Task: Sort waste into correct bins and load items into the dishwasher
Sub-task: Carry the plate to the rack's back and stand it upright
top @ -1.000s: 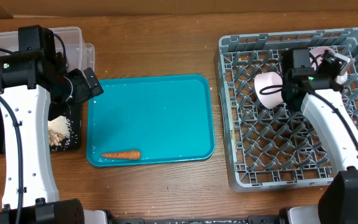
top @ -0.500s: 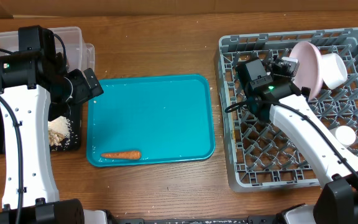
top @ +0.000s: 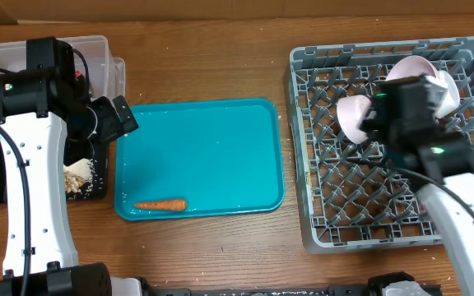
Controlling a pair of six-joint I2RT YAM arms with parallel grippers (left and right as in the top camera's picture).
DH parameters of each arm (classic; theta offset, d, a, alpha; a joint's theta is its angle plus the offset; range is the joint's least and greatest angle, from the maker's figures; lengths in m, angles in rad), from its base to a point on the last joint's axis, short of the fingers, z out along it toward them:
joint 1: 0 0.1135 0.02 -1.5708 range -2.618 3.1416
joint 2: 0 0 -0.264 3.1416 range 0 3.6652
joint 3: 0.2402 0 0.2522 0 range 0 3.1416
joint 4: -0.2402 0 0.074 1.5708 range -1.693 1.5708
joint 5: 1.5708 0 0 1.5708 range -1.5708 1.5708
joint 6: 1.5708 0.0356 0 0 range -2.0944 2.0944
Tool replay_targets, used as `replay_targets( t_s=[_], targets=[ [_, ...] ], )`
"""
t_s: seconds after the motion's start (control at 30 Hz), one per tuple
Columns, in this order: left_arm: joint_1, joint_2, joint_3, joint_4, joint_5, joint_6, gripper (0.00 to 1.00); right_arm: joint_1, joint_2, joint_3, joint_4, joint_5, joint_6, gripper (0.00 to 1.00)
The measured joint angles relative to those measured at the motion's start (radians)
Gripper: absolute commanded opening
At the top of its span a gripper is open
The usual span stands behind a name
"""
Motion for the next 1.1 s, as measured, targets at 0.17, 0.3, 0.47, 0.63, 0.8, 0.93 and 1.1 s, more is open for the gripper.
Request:
replay_targets(
  t_s=[0.17, 0.3, 0.47, 0.63, 0.8, 0.93, 1.1],
  targets=[
    [-0.039, 0.0, -0.001, -0.006, 0.004, 0.0, 1.0, -0.228, 0.007, 0.0, 0.047, -0.212, -0.046, 0.08],
    [-0.092, 0.0, -0.008, -0.003, 0.008, 0.0, 1.0, -0.401, 0.011, 0.0, 0.185, -0.29, -0.08, 0.04],
    [-0.142, 0.0, -0.013, 0.011, 0.011, 0.0, 1.0, -0.528, 0.034, 0.001, 0.286, -0.338, -0.096, 0.04],
    [-0.158, 0.0, -0.013, 0.015, 0.014, 0.0, 1.0, -0.539, 0.157, 0.002, 0.306, -0.398, -0.114, 0.04],
    [-0.158, 0.0, -0.013, 0.015, 0.014, 0.0, 1.0, -0.539, 0.319, 0.001, 0.339, -0.503, -0.155, 0.04],
    [-0.158, 0.0, -0.014, 0.022, 0.014, 0.0, 1.0, -0.539, 0.338, 0.001, 0.318, -0.775, -0.325, 0.04],
    [-0.158, 0.0, -0.014, 0.026, 0.014, 0.0, 1.0, -0.533, 0.338, 0.002, 0.293, -0.916, -0.43, 0.13]
  ],
)
